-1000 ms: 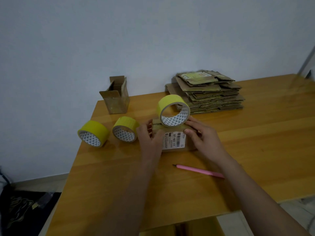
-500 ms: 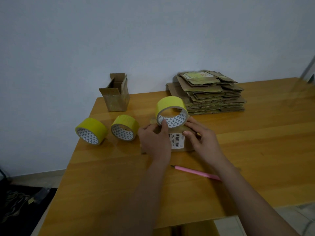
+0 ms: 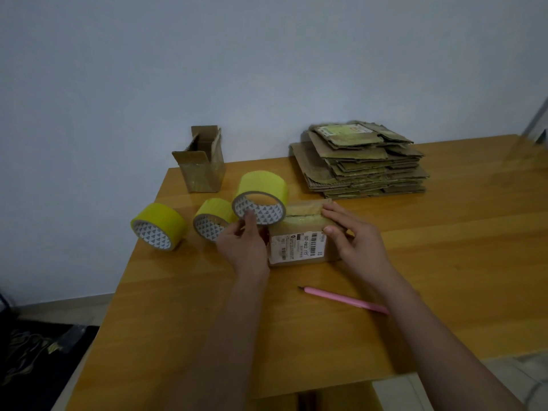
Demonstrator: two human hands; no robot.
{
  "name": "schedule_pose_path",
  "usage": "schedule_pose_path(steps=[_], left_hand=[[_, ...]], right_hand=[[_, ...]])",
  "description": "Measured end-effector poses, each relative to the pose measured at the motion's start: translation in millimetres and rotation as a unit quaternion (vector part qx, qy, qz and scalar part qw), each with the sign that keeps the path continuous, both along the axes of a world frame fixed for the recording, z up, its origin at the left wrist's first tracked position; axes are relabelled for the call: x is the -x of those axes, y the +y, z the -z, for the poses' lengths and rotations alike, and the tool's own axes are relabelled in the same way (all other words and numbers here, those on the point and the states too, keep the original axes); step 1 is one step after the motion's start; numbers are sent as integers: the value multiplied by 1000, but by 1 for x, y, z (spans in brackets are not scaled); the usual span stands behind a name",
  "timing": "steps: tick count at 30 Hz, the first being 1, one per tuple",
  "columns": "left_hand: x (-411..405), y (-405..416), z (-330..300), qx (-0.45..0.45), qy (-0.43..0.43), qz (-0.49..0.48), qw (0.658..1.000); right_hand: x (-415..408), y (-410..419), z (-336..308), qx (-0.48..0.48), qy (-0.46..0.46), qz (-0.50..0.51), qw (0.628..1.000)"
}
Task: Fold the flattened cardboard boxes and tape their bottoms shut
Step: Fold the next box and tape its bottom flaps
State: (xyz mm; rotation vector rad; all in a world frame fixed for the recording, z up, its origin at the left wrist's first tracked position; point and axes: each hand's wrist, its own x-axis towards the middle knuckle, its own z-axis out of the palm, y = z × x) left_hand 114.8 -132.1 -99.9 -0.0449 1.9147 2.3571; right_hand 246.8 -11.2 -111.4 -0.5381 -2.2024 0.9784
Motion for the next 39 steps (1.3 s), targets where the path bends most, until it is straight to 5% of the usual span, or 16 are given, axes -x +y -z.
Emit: schedule_pose_path(steps=[4, 11, 15, 21, 27, 39], left_hand=[[-2, 0, 4, -39, -57, -27, 997], [-9, -2, -2, 28, -46, 78, 996], [-4, -1, -3, 47, -10, 35, 998], [-3, -8, 4, -94, -128, 12, 987], [-1, -13, 6, -107, -149, 47, 982], [0, -28, 25, -77, -182, 170, 966]], right_hand=[[1, -2, -1, 4, -11, 4, 1000], [6, -4, -12, -61, -71, 22, 995], [6, -4, -12, -41, -67, 26, 997], [8, -5, -15, -28, -79, 43, 996], [14, -25, -16, -252, -175, 87, 948], [15, -5, -33, -245, -276, 8, 929]])
